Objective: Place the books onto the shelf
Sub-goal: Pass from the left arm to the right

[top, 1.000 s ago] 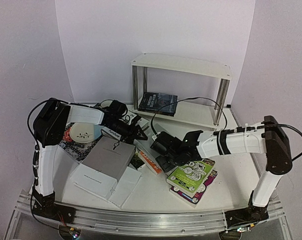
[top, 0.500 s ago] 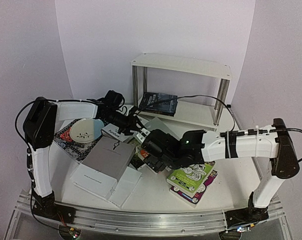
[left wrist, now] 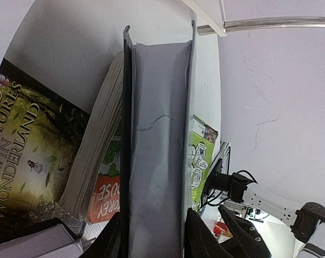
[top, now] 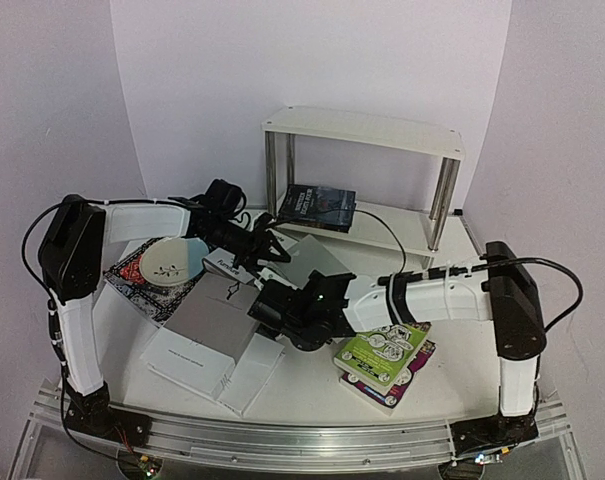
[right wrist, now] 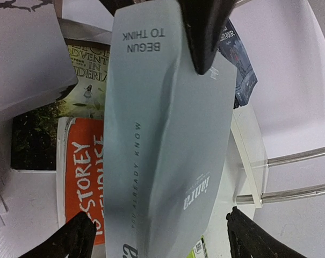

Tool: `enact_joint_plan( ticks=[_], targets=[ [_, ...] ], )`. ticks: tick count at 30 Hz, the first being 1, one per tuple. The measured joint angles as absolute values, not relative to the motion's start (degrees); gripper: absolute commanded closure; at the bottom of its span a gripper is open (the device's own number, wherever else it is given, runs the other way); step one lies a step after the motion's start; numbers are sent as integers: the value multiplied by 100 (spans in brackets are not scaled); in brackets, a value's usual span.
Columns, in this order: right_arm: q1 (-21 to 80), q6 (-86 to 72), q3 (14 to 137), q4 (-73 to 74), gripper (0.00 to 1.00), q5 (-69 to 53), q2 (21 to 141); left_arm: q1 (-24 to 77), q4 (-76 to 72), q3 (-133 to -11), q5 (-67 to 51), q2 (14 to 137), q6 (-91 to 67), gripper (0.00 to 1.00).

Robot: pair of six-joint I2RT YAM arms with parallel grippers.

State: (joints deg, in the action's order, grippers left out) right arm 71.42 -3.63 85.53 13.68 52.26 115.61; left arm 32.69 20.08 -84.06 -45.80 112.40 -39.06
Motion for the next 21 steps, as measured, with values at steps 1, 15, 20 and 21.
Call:
enact_joint_plan(
  ticks=[1,15,20,21],
  targets=[
    [7142,-352,8619,1374,16,5268,11651,3269,2010,-8395,-4580,11223,-3913,64],
    [7145,-295,8980,1410,52,6016,12240,3269,1999,-8385,-4560,11200,-4055,61],
    [7181,-292,8984,1413,68,6192,12285,3269,2005,-8383,-4529,11148,-4097,51],
    [7186,-302,8984,1410,68,6253,12285,3269,2005,-8383,-4520,11138,-4104,47]
  ],
)
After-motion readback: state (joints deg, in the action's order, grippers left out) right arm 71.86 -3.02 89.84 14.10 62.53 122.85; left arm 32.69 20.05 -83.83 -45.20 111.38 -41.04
